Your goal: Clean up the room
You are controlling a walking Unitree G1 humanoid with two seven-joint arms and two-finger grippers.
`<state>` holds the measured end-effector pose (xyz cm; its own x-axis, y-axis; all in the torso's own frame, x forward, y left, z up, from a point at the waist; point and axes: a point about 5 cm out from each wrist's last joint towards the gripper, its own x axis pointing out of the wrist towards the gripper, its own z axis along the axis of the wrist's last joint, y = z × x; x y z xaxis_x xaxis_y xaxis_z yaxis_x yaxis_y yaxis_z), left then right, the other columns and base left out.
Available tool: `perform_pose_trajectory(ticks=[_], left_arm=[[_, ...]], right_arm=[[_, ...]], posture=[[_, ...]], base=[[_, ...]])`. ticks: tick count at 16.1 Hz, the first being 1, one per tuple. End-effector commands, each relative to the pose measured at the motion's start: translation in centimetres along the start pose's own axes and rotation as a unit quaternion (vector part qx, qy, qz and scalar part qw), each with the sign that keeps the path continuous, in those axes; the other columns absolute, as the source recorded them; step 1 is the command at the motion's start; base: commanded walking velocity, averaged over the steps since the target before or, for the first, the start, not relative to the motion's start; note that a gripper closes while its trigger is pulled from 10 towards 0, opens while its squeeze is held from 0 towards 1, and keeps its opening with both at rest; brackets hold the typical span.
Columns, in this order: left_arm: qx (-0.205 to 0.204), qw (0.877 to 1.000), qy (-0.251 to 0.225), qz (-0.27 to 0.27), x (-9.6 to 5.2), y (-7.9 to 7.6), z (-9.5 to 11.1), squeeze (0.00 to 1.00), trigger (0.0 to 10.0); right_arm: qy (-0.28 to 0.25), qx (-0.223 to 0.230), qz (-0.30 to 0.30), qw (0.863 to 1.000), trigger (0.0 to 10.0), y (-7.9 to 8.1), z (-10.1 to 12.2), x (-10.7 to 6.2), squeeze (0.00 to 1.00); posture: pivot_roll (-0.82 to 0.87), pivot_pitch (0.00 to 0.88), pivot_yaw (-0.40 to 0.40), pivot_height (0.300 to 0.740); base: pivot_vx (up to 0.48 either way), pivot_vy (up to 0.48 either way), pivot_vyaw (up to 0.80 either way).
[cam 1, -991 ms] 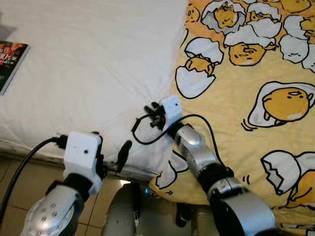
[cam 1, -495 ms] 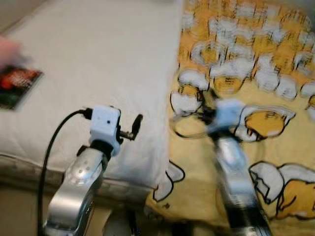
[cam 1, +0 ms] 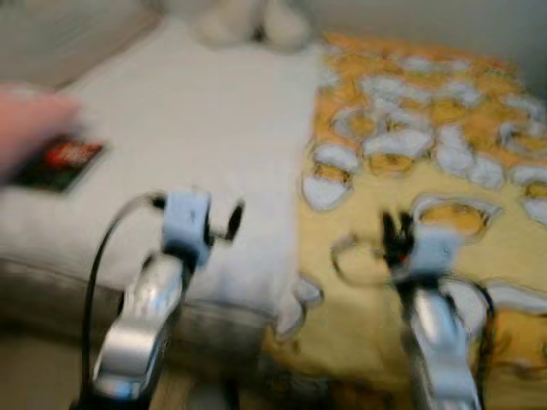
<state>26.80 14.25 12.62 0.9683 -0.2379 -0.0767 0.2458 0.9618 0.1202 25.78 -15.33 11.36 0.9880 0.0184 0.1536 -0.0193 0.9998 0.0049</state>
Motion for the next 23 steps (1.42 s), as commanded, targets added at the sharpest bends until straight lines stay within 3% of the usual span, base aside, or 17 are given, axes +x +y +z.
perform_pose_trajectory(ticks=[1, 6, 17, 23], left_arm=[[0.005, 1.000, -0.021, -0.011, 0.4, -0.2, 0.8, 0.00, 10.0], [-0.003, 0.999, -0.033, -0.015, 0.8, -0.5, 0.7, 0.00, 10.0], [-0.005, 0.999, -0.026, -0.027, 2.0, -0.3, 0.0, 0.00, 10.0], [0.013, 1.000, -0.008, 0.001, 1.9, 0.1, -0.8, 0.00, 10.0]], right_arm=[[0.020, 0.002, -0.006, 1.000, 10.0, -0.3, -0.6, -0.2, 0.00], [0.059, 0.019, -0.020, 0.998, 10.0, -1.4, -1.8, 0.3, 0.00], [0.066, 0.018, -0.018, 0.998, 10.0, -1.2, -2.0, 0.0, 0.00], [0.080, 0.025, -0.012, 0.996, 10.0, -1.1, -2.7, 0.6, 0.00]], posture=[[0.02, 0.000, 0.000, 0.710], [0.02, 0.000, -0.002, 0.710], [0.00, 0.000, 0.004, 0.710], [0.02, 0.000, -0.004, 0.710]], base=[[0.000, 0.000, 0.00], [0.000, 0.480, 0.00], [0.000, 0.480, 0.00], [0.000, 0.000, 0.75]])
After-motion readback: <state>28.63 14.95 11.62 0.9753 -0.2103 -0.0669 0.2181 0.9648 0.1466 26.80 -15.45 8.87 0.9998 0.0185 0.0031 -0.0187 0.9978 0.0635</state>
